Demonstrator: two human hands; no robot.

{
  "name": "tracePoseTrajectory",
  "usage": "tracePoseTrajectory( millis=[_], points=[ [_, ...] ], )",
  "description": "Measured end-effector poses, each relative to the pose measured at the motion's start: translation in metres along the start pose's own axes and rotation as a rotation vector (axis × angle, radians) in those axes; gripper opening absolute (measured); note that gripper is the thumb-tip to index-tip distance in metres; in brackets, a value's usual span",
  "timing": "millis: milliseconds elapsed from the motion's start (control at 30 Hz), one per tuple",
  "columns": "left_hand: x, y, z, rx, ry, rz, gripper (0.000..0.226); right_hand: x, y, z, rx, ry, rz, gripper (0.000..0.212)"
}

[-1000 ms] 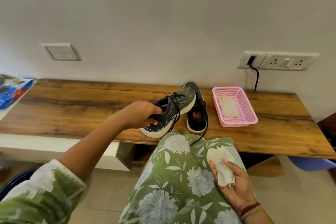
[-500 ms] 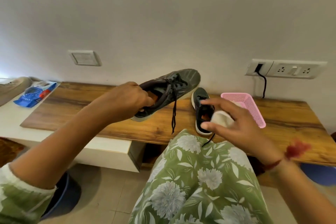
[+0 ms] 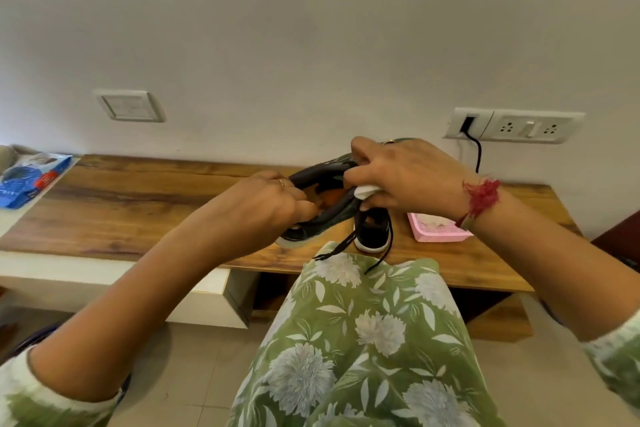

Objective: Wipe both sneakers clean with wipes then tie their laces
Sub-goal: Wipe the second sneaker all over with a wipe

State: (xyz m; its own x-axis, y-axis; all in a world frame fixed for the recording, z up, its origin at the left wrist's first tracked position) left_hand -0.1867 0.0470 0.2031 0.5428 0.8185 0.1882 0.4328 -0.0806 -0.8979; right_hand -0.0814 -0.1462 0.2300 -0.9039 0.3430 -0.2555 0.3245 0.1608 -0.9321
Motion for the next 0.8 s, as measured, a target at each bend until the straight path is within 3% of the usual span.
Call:
tracePoseTrajectory(
  millis=[67,200,300,367,567,633,700,767,800],
  points=[
    [-0.010,0.007,-0.008,0.080,-0.067,0.011,0.025,-0.004,0.000,0.000,0.024,-0.030,0.022,0.024],
    [-0.040,0.030,-0.024,0.417,-0.306,0.103,0.012,0.003,0.009,-0.004,0.118,-0.054,0.086,0.017],
    [-0.052,0.043,-0.042,0.594,-0.488,0.213,0.033,0.009,0.016,-0.004,0.182,-0.063,0.090,0.016],
    [-0.053,0.047,-0.056,0.556,-0.672,0.423,0.041,0.007,0.016,-0.003,0.208,-0.044,0.089,0.018],
    [-0.044,0.056,-0.055,0.311,-0.905,0.830,0.021,0.000,0.006,0.000,0.181,0.013,0.005,0.026],
    [-0.042,0.053,-0.052,0.197,-0.986,1.005,0.022,-0.005,0.005,0.008,0.085,0.078,-0.113,0.036],
    [-0.037,0.050,-0.051,0.105,-1.067,1.106,0.027,-0.005,0.003,0.024,-0.112,0.291,-0.424,0.051],
    [-0.032,0.047,-0.047,0.029,-1.191,1.206,0.028,-0.002,0.003,0.046,-0.476,0.577,-0.732,0.054],
    [-0.032,0.046,-0.044,-0.008,-1.250,1.269,0.028,0.003,0.004,0.056,-0.658,0.696,-0.747,0.046]
  ],
)
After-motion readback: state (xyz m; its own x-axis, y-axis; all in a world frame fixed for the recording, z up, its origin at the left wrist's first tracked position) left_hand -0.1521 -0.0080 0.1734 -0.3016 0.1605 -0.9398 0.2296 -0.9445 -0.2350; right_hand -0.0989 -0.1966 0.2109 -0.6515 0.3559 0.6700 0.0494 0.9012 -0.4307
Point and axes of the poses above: each hand's wrist, its own z-axis away from the middle knuckle, its own y-axis out of the palm, x = y × z, the point moved 1 cm from there along -z, towards the middle knuckle, and after that the axes turned 13 degrees about -x, right-handed, at the moved point
